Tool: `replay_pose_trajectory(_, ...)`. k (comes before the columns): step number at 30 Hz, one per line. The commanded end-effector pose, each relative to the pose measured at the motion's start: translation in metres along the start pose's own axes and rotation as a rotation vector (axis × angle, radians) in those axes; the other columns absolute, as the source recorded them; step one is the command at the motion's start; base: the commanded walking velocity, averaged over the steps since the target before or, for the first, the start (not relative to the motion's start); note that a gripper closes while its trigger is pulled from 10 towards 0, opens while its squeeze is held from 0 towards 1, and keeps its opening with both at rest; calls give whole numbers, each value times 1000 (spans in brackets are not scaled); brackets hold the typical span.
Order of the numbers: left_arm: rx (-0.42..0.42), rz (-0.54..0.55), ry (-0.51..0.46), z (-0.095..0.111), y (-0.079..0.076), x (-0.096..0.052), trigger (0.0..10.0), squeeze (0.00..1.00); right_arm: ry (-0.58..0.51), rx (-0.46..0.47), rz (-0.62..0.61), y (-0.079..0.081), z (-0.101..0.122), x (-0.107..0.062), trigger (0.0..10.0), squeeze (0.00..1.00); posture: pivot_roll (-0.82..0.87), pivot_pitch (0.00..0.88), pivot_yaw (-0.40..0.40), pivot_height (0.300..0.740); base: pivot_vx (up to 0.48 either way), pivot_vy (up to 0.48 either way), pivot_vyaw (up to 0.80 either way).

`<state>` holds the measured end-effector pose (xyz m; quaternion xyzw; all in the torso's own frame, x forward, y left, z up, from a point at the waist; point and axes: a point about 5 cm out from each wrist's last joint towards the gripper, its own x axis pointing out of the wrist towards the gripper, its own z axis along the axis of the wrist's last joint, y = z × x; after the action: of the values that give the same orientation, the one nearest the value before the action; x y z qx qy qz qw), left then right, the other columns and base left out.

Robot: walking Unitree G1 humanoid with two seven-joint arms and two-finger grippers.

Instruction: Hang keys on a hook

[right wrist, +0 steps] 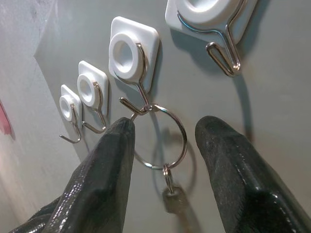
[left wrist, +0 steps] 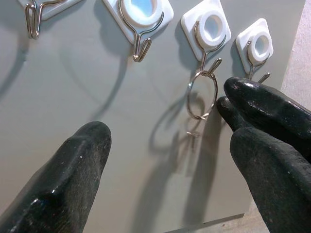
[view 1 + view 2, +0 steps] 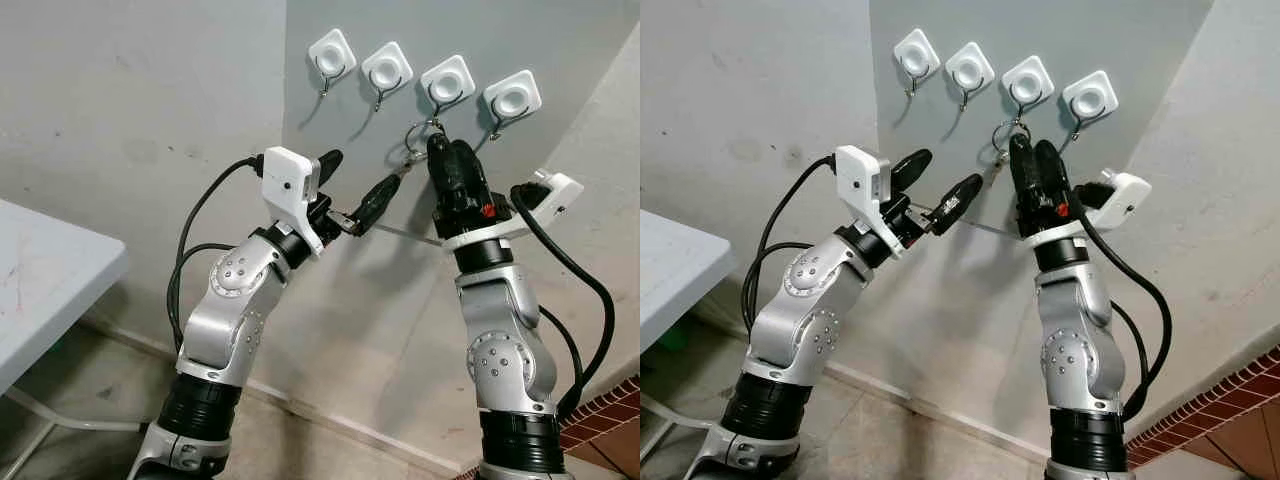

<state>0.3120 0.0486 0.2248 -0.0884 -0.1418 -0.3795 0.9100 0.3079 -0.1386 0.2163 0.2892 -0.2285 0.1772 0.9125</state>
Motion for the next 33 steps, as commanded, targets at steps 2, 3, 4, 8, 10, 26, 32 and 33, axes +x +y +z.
replay_pose_trajectory(2,15,-13,-21,8,-3,3,10000,0,17,-9,-34,-6,-3,-4,10000,0,13,0,-62,740,0,0,0)
replay_pose_trajectory(3,16,-12,-20,8,-3,3,10000,0,14,-7,-31,-6,-3,-4,10000,0,12,0,-60,740,0,0,0)
replay_pose_trajectory(4,16,-12,-20,8,-2,3,10000,0,12,-7,-29,-6,-4,-5,10000,0,12,0,-60,740,0,0,0)
replay_pose_trajectory(8,4,23,-18,6,3,2,10000,0,36,-164,-2,-7,-7,-11,10000,0,13,0,-59,740,0,0,0)
replay_pose_trajectory(10,-12,46,-12,3,7,-1,10000,0,59,-221,1,-10,-12,-17,10000,0,13,0,-58,740,0,0,0)
replay_pose_trajectory(26,-138,381,72,-69,40,-71,10000,0,206,-444,-203,-46,-44,-78,10000,0,1,10,-51,740,0,0,0)
replay_pose_trajectory(32,-171,549,131,-94,52,-99,10000,0,299,-512,-359,-66,-59,-108,10000,0,6,0,-55,740,0,0,0)
replay_pose_trajectory(33,-159,563,136,-96,53,-102,10000,0,320,-514,-375,-68,-61,-113,10000,0,6,0,-55,740,0,0,0)
